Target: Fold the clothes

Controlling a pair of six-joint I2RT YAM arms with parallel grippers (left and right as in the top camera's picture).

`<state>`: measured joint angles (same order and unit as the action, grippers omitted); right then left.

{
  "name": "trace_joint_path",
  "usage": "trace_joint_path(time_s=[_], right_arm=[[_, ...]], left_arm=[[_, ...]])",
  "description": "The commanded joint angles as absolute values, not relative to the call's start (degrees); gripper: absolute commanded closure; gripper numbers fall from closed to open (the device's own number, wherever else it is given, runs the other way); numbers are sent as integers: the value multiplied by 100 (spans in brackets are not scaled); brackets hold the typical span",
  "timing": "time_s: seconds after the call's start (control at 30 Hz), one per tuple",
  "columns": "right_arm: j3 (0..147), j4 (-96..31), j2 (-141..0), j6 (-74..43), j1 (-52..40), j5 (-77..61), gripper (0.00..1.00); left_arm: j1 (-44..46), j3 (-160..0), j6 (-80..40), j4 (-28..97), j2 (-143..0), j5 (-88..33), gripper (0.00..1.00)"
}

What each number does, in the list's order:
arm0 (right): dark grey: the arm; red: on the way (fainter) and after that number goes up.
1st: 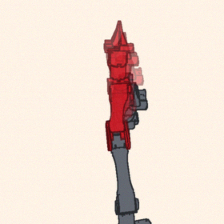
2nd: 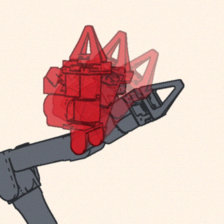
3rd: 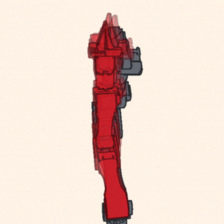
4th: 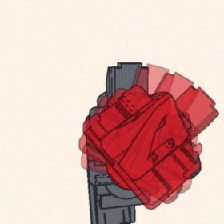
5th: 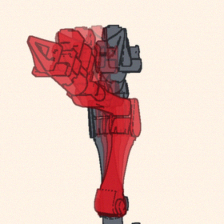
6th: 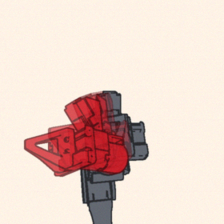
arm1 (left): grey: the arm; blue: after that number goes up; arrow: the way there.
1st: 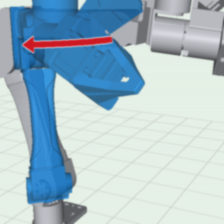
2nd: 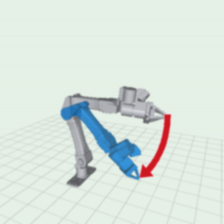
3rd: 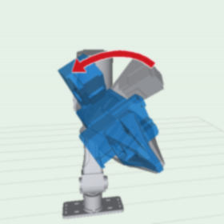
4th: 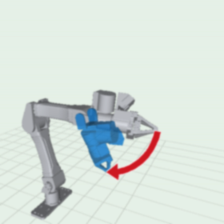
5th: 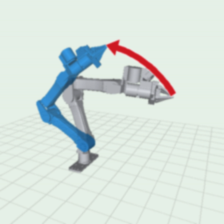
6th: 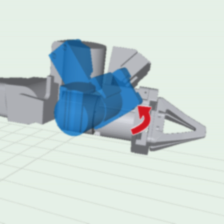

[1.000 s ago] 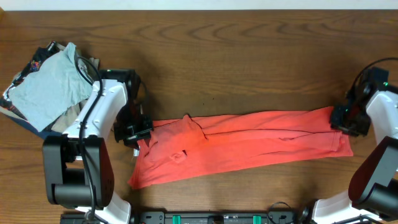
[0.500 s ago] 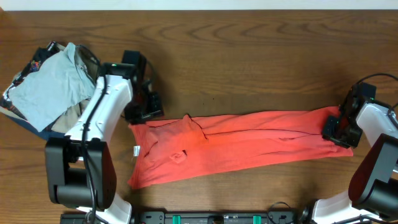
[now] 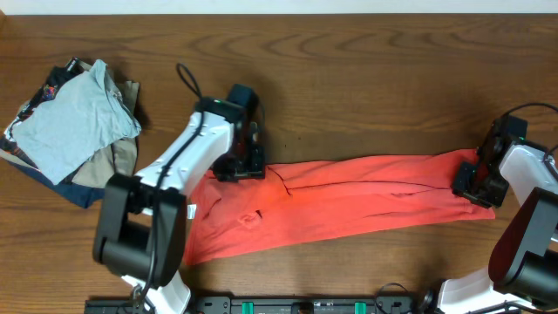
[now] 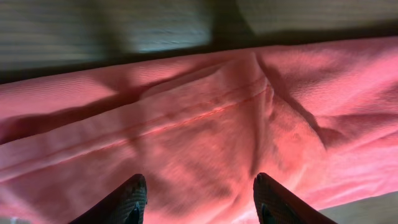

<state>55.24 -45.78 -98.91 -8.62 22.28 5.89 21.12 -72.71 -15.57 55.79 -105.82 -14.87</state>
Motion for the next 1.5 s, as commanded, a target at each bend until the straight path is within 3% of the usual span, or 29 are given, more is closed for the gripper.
trace_joint_path(time_s=[0.0, 0.23, 0.5, 0.6, 0.83, 1.17, 1.3, 1.33, 1.37, 1.4, 1.47], right_arm=[[5494, -4584, -9778, -961, 2250, 661, 66], [5494, -4582, -9778, -963, 2248, 659, 66], [5494, -4584, -9778, -961, 2248, 615, 66], [5494, -4582, -9778, -961, 2248, 615, 66], [5494, -4580, -9778, -961, 2250, 617, 66], [5494, -4582, -9778, -961, 2250, 617, 65], [5494, -4580, -9778, -963, 2250, 615, 65], [5494, -4582, -9778, -963, 2250, 607, 65], [5494, -4582, -9778, -961, 2248, 578, 65], [5494, -4582, -9778, -963, 2250, 572, 65], [5494, -4584, -9778, -963, 2248, 572, 65]], left_arm=[[2261, -7207, -1470, 5579, -10768, -1496, 43], [2388, -7207, -1468, 5422, -10781, -1813, 44], [2388, -7207, -1468, 5439, -10781, -1883, 86], [2388, -7207, -1470, 5559, -10781, -1890, 94], [2388, -7214, -1133, 6147, -10536, -2541, 94], [2939, -7212, -847, 6803, -9942, -2729, 94], [3205, -7212, -1160, 6517, -9944, -1306, 93], [3205, -7212, -1332, 6366, -9944, -950, 85], [3183, -7212, -1437, 6182, -9944, -659, 65], [3162, -7212, -1516, 5999, -9948, -456, 53], [3107, -7212, -1553, 5583, -9961, -309, 45]])
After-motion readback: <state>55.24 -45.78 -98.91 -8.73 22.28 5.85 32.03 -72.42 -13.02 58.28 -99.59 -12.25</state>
